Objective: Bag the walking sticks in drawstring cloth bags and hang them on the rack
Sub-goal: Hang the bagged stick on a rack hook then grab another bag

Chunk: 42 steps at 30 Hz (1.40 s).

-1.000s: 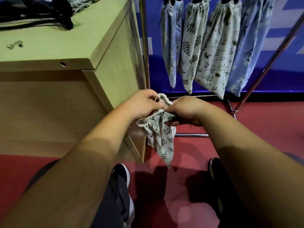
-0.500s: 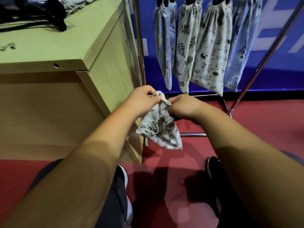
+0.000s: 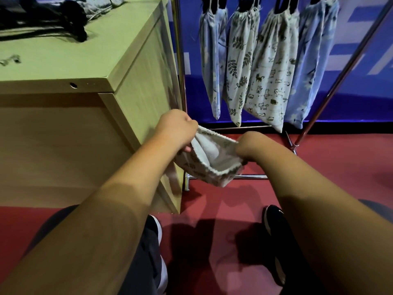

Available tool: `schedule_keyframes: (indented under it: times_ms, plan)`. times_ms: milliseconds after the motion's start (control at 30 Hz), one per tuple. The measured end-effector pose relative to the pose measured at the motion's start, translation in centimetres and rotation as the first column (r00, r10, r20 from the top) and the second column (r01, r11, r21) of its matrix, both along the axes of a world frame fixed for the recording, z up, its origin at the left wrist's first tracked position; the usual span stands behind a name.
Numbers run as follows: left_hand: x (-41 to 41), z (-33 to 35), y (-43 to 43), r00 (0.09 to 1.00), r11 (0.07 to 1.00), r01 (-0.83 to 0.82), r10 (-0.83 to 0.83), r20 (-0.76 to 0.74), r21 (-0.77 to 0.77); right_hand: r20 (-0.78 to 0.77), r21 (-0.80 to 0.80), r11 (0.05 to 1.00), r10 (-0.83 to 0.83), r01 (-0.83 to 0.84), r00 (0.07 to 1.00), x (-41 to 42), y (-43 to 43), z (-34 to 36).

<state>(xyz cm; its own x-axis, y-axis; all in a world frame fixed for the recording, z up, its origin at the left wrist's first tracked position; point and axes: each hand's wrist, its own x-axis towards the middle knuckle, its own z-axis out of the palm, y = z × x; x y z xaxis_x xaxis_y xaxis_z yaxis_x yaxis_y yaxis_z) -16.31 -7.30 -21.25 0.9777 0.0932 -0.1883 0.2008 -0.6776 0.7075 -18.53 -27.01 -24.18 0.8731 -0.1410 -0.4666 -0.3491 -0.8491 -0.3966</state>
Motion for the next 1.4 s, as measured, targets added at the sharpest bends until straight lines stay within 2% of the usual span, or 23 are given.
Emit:
schedule_keyframes:
  times_ms: [133, 267, 333, 433, 700, 833, 933, 1033, 1167, 1233, 1400]
  plan:
    - [-0.9, 0.7, 1.2, 1.0, 0.983, 0.009, -0.013, 0.024, 0.184, -0.011, -0.001, 0.997, -0.078, 0.078, 0.997, -0.1, -0.9, -0.9]
    - [-2.0, 0.4, 2.4, 0.994, 0.974, 0.096, -0.081, -0.079, 0.205, 0.029, -0.049, 0.999, 0.004, -0.002, 1.0, -0.5, -0.1, -0.3]
    - [-2.8, 0.3, 2.8, 0.986, 0.948, 0.155, -0.129, -0.111, 0.277, 0.12, 0.104, 0.994, -0.035, 0.022, 0.992, -0.3, 0.1, -0.3]
    - [-4.1, -0.1, 3.6, 0.978, 0.899, 0.198, -0.156, -0.137, 0.39, 0.162, 0.051, 0.997, 0.055, -0.064, 0.985, -1.4, 1.2, 0.5]
    - [-8.1, 2.4, 7.9, 0.995, 0.806, 0.086, -0.038, -0.093, 0.585, 0.205, 0.064, 0.989, 0.116, -0.132, 0.972, -5.3, 2.0, 2.0]
    - [-10.0, 4.5, 10.0, 0.992, 0.844, 0.085, -0.02, -0.128, 0.529, 0.167, 0.148, 0.978, 0.122, -0.147, 0.978, -6.3, 2.5, 3.9]
    - [-11.0, 6.0, 11.1, 0.989, 0.916, 0.068, -0.008, -0.15, 0.396, 0.15, 0.174, 0.962, 0.188, -0.213, 0.971, -6.7, 3.5, 5.5]
    - [-11.6, 7.8, 12.9, 0.991, 0.979, -0.061, 0.084, -0.109, 0.196, 0.172, 0.124, 0.946, 0.278, -0.301, 0.945, -7.0, 5.0, 7.6]
    - [-12.8, 10.5, 15.1, 0.986, 0.985, -0.165, 0.164, -0.018, -0.045, 0.309, -0.033, 0.897, 0.429, -0.442, 0.849, -7.1, 7.6, 10.4]
    - [-13.5, 12.2, 15.8, 0.983, 0.982, -0.183, 0.184, 0.027, -0.045, 0.403, -0.067, 0.876, 0.461, -0.477, 0.79, -7.0, 9.0, 11.8]
    - [-14.1, 15.7, 18.1, 0.971, 0.974, -0.223, 0.218, 0.096, 0.042, 0.568, -0.02, 0.873, 0.41, -0.487, 0.713, -6.0, 12.5, 15.1]
